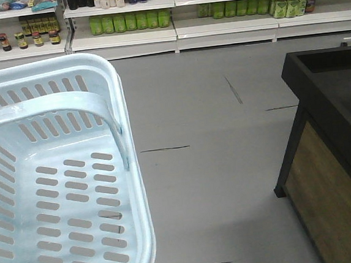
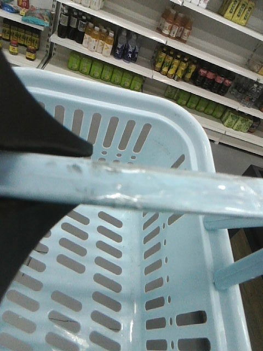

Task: Pick three apples into basket with both arms
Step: 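Drive the base along the aisle past the shelves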

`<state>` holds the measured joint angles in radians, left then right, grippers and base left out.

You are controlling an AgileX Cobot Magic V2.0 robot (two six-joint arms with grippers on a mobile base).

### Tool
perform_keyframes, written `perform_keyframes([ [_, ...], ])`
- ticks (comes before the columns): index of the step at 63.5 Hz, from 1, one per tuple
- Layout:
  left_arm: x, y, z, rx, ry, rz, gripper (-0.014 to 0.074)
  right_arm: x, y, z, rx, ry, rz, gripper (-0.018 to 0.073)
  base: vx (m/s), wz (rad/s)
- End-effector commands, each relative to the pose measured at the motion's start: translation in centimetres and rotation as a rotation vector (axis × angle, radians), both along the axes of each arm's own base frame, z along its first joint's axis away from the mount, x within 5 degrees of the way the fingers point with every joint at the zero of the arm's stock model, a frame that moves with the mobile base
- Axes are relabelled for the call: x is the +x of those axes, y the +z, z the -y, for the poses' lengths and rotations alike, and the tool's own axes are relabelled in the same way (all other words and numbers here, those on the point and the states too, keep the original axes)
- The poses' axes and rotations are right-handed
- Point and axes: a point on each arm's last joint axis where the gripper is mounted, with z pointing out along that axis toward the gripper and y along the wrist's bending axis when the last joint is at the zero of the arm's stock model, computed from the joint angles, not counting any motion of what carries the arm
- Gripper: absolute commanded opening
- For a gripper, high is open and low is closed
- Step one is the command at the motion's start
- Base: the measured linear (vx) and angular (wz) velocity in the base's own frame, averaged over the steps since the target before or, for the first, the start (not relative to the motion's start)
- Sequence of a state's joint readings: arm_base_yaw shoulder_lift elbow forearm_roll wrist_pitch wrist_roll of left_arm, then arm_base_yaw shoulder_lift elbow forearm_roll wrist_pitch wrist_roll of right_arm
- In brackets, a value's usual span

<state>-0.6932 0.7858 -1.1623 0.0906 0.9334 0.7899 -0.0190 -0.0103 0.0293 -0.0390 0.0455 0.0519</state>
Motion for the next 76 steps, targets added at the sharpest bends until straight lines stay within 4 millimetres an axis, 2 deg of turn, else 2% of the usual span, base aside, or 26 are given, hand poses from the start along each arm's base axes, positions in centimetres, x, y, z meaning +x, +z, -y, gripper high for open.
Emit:
perform_keyframes([
  [1,-0.15,1.86,0.01,-0.094,-0.007,0.099,-0.0008,-0.06,0.26,-0.02,-0.01,0.001,0.071,-0.0009,0.05,0.15],
  [76,-0.15,1.86,0.01,-0.094,-0.007,0.099,-0.0008,-0.06,0.25,-0.02,-0.01,0.001,0.069,-0.0009,0.08,0.08],
])
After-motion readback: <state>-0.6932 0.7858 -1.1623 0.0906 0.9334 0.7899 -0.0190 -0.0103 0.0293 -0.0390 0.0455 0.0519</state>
